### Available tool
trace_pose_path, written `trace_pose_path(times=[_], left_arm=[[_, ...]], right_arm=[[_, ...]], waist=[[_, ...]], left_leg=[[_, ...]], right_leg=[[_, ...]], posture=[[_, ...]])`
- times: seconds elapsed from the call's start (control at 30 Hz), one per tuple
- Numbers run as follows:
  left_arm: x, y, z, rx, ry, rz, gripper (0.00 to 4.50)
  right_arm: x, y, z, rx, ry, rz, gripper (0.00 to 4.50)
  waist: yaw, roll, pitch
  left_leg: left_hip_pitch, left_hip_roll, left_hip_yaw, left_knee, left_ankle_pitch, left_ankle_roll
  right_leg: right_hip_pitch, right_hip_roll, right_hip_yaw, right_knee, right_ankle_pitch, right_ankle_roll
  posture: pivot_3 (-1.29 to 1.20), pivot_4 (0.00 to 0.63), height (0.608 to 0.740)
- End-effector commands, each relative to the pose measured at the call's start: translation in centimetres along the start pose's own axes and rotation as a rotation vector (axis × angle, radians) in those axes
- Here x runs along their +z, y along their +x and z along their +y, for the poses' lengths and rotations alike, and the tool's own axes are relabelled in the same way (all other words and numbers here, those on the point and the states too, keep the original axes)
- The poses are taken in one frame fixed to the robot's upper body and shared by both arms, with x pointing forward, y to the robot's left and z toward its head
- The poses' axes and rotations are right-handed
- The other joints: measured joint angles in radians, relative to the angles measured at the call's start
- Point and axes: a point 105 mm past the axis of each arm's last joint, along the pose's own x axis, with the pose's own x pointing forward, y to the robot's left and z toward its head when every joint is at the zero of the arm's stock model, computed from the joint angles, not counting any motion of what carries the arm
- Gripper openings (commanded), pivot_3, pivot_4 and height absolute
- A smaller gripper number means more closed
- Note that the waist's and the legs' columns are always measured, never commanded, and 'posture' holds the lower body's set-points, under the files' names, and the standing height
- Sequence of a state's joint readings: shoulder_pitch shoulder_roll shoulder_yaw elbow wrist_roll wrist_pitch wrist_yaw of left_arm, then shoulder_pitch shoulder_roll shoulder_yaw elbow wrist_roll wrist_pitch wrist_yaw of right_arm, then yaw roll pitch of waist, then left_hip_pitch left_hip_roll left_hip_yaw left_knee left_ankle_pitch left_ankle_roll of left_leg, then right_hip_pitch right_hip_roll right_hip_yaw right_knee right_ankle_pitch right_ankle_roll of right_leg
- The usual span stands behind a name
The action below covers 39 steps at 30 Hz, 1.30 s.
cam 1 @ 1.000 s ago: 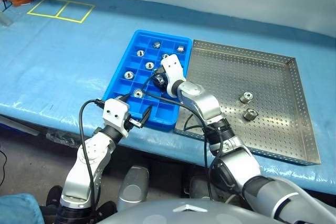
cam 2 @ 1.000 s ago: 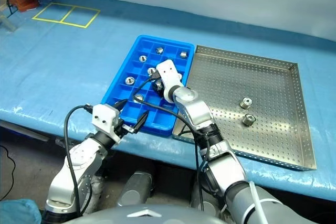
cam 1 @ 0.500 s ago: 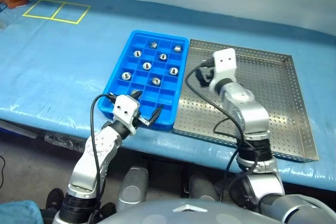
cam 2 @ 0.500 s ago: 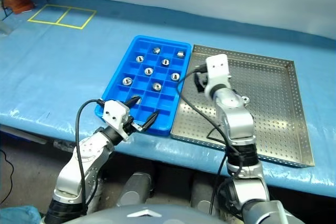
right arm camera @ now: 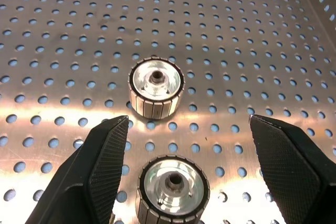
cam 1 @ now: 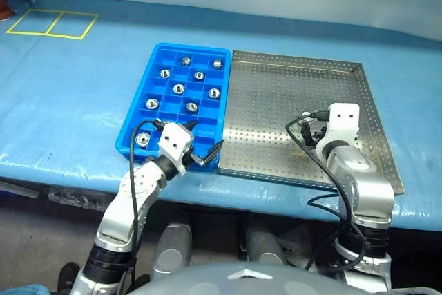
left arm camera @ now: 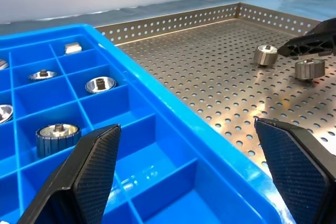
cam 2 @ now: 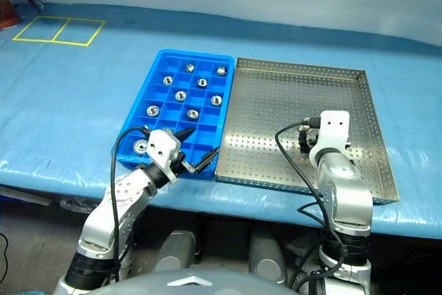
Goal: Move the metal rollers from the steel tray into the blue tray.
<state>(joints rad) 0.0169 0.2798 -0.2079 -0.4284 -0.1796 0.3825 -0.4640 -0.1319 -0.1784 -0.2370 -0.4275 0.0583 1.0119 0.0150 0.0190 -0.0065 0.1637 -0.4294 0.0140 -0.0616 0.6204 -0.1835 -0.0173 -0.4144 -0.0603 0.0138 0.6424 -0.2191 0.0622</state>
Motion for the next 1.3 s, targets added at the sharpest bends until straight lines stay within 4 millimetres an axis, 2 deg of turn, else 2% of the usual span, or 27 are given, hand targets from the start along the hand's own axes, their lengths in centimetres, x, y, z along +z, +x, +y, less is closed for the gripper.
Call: trace_pose_path(times=[0.03,0.27,0.37,0.53,0.73,0.93,1.07,1.13,1.3], left_arm=[[0.4,0.3,-0.8,-0.067,0.004,-0.009,4.5],[0.2,0.5,-1.5,-0.104,0.002,0.004,4.5],[0.1,0.4,-1.5,-0.108,-0.003,0.006,4.5],[0.0,0.5,-1.9,-0.134,-0.013,0.009,4.5],[0.1,0.8,-2.4,-0.169,-0.012,0.004,4.5],[0.4,1.0,-1.8,-0.115,-0.007,-0.016,4.5],[0.3,0.5,-0.7,-0.03,-0.011,-0.02,4.5],[0.2,-0.1,-0.1,0.015,-0.012,-0.016,4.5],[0.0,-1.2,0.5,0.088,-0.023,-0.004,4.5]], right_arm=[[-0.7,0.0,-0.3,-0.012,0.037,0.012,3.89],[-1.8,0.3,1.3,0.036,0.074,0.045,3.89],[-2.1,0.3,1.5,0.04,0.08,0.054,3.34],[-0.9,-0.2,2.1,0.06,0.081,0.011,1.73],[2.7,-1.2,4.0,0.137,0.04,-0.108,1.72],[6.0,-2.3,8.4,0.316,-0.077,-0.203,1.72],[6.8,-2.7,11.3,0.424,-0.138,-0.223,1.72],[7.1,-3.3,13.6,0.516,-0.176,-0.23,1.72],[6.8,-4.8,17.7,0.681,-0.217,-0.223,1.72]], waist=[[-0.002,0.0,0.0],[-0.007,0.0,0.0],[-0.01,0.0,0.0],[-0.015,0.0,0.0],[-0.033,0.001,0.0],[-0.04,0.001,0.0],[-0.03,0.001,0.0],[-0.028,0.001,0.0],[-0.009,0.001,0.0]], left_leg=[[0.0,0.0,0.0,0.0,0.0,0.0],[0.0,0.0,0.0,0.0,0.0,0.0],[0.0,0.0,0.0,0.0,0.0,0.0],[0.0,0.0,0.0,0.0,0.0,0.0],[0.0,0.0,0.0,0.0,0.0,0.0],[0.0,0.0,0.0,0.0,0.0,0.0],[0.0,0.0,-0.001,0.0,0.0,0.0],[0.0,0.0,-0.001,0.0,0.0,0.0],[0.001,0.0,-0.002,-0.001,0.0,0.0]], right_leg=[[0.0,0.0,0.0,0.0,0.0,0.0],[0.0,0.0,0.0,0.0,0.0,0.0],[0.0,0.0,0.0,0.0,0.0,0.0],[0.0,0.0,0.0,0.0,0.0,0.0],[0.0,0.0,0.0,0.0,0.0,0.0],[0.0,0.001,0.0,0.001,0.0,0.0],[0.0,0.001,0.0,0.001,0.0,0.0],[0.0,0.001,0.0,0.001,0.0,0.0],[0.001,0.001,0.0,0.001,0.0,0.0]], posture=[[0.09,0.15,0.74],[0.08,0.15,0.74],[0.07,0.15,0.74],[0.04,0.15,0.74],[0.02,0.15,0.74],[0.07,0.15,0.74],[0.12,0.15,0.74],[0.17,0.15,0.74],[0.25,0.15,0.74]])
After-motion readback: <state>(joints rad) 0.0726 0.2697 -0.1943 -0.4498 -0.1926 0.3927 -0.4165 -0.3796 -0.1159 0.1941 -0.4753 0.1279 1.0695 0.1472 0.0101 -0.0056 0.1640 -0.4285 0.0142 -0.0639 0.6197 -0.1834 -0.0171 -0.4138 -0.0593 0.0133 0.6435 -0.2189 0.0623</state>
